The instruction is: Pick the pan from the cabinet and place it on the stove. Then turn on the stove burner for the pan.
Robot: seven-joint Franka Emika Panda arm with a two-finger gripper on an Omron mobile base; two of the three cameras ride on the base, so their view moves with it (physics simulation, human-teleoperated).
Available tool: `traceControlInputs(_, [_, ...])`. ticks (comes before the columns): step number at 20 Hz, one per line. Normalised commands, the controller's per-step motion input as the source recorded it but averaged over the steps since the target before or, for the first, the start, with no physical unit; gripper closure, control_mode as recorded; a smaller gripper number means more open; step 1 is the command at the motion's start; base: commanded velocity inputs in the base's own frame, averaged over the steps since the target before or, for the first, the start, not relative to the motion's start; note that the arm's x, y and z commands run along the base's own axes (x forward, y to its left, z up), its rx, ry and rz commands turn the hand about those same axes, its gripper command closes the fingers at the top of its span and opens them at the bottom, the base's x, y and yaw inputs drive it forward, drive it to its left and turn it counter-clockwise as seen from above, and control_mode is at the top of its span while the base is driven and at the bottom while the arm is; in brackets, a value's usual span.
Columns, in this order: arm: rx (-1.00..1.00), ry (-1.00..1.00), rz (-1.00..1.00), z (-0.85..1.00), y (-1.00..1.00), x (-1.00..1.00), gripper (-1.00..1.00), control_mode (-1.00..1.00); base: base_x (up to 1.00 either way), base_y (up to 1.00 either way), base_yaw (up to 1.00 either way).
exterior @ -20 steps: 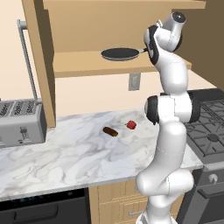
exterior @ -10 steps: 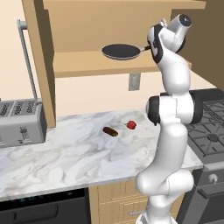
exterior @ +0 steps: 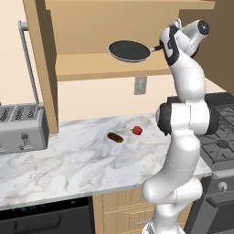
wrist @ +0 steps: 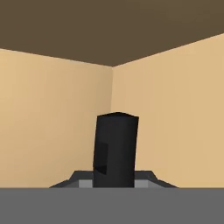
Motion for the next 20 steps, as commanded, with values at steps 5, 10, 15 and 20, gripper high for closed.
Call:
traceControlInputs(5, [0.00,-0.14,-0.03,0.00,0.00,-0.69,1.00,-1.00,0.00,0.00,0.00])
traceControlInputs(10, [0.00,-0.12,-0.08,0.00,0.08,-0.89,1.00,-1.00,0.00,0.00,0.00])
traceControlInputs(15, [0.00,-0.03,-0.14,0.00,0.28,-0.80,1.00,-1.00,0.00,0.00,0.00])
traceControlInputs(20, [0.00,0.00,-0.14,0.00,0.32,-0.75,1.00,-1.00,0.00,0.00,0.00])
